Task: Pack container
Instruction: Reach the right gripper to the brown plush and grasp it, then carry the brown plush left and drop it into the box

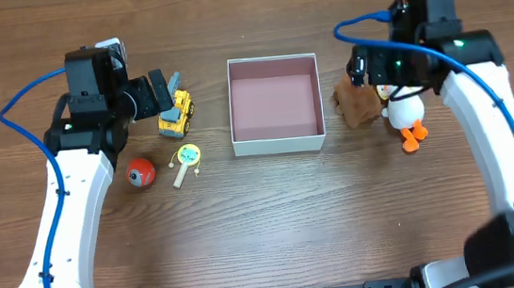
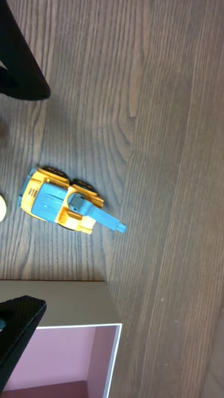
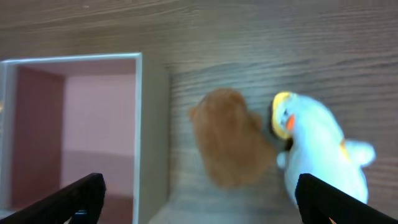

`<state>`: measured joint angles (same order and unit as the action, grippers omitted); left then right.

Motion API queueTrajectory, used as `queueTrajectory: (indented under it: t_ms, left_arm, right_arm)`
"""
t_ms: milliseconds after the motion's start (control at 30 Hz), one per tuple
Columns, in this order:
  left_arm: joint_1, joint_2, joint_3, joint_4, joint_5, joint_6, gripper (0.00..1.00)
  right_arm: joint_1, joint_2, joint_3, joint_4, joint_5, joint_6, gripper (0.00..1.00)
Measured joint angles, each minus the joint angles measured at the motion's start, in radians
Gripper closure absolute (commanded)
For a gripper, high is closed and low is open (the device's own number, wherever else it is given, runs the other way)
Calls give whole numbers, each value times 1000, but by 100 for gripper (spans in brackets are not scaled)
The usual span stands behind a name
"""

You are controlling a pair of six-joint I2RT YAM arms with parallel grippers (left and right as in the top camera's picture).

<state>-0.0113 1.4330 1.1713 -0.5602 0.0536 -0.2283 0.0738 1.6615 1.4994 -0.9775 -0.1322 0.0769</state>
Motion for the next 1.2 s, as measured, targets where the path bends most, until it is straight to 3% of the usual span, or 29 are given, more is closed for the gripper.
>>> queueTrajectory:
  t_ms: [267, 533, 633, 733, 900, 1000, 1200]
  left_arm:
    - [0, 0, 0, -7, 3, 0, 0]
    - [0, 0, 0, -20, 4, 0, 0]
    - [0, 0, 0, -20, 4, 0, 0]
    - [0, 0, 0, -20, 4, 0, 0]
    - [0, 0, 0, -20, 4, 0, 0]
    - [0, 0, 0, -20, 4, 0, 0]
    - [0, 0, 0, -20, 6, 0, 0]
  right_arm:
    - [-1, 168, 1, 58, 26, 1, 0]
    - [-1, 323, 1, 42, 32, 29, 11]
    - [1, 344, -3, 55, 31, 41, 28]
    - [8, 353, -7, 72, 27, 45, 67]
    - [13, 358, -7, 79, 24, 49, 75]
    - [12, 358, -5, 74, 24, 50, 96]
    - [12, 357, 109, -113, 33, 51, 96]
